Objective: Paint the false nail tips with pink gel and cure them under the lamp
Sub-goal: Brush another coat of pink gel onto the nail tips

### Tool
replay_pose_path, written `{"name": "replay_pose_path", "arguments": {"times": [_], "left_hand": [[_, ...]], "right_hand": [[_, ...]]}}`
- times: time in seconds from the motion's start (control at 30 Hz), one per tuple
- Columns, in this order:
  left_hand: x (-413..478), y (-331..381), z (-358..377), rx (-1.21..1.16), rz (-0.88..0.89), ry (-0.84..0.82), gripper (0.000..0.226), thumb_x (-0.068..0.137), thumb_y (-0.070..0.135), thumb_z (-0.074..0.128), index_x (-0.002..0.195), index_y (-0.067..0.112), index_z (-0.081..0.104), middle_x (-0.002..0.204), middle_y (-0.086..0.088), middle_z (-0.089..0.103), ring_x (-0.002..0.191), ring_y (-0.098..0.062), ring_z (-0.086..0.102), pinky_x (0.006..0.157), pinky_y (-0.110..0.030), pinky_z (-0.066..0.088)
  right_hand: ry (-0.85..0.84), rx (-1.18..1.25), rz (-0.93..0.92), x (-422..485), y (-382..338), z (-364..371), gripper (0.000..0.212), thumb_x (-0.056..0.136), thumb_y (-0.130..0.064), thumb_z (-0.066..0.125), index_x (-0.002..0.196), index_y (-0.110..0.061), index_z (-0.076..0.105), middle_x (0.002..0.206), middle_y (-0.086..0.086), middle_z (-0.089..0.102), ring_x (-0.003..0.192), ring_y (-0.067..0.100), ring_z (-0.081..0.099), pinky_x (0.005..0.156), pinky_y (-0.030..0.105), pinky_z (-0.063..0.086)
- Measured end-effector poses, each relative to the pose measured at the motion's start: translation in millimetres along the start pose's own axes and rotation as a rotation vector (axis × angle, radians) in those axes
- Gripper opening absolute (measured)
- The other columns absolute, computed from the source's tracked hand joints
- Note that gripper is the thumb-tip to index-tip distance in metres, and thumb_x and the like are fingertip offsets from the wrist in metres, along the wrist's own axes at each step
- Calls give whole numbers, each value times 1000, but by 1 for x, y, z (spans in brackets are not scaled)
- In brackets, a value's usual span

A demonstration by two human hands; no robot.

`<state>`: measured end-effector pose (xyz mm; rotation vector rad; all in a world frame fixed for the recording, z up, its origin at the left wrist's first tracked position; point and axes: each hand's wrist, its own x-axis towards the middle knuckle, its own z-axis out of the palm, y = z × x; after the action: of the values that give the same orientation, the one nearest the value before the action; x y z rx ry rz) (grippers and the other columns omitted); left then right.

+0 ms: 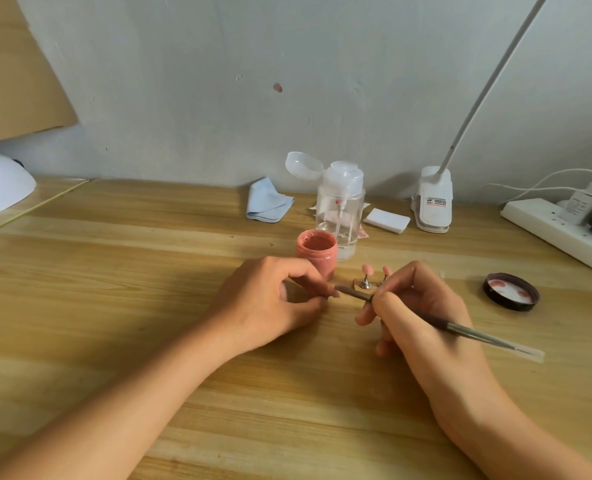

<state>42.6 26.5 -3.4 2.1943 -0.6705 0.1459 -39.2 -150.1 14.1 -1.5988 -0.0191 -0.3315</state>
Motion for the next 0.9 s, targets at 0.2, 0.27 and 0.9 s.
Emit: {"name": "replay_pose_path", "arguments": {"times": [0.2,0.27,0.9], "left_hand": [[0,1,0,-9,-17,-8,15,80,28,79,82,41,73,42,26,50,33,-4,32,42,-21,21],[0,0,-1,-15,-35,-9,15,79,31,79,86,43,72,38,17,46,34,-5,31,43,-21,21],[0,4,-3,-49,-18,-34,18,83,24,79,81,40,71,45,30,51,34,-3,32,44,-24,20]], "right_hand": [[4,-2,-11,0,0,-1,17,77,-9,64,78,1,50,60,10,65,47,7,48,44,27,43],[1,-21,-16,0,1,-1,11,81,2,61,78,2,50,60,13,64,47,7,49,45,27,43],[66,-13,-50,-1,0,-2,12,74,-14,58,67,-10,49,61,11,67,46,12,49,44,20,40]]}}
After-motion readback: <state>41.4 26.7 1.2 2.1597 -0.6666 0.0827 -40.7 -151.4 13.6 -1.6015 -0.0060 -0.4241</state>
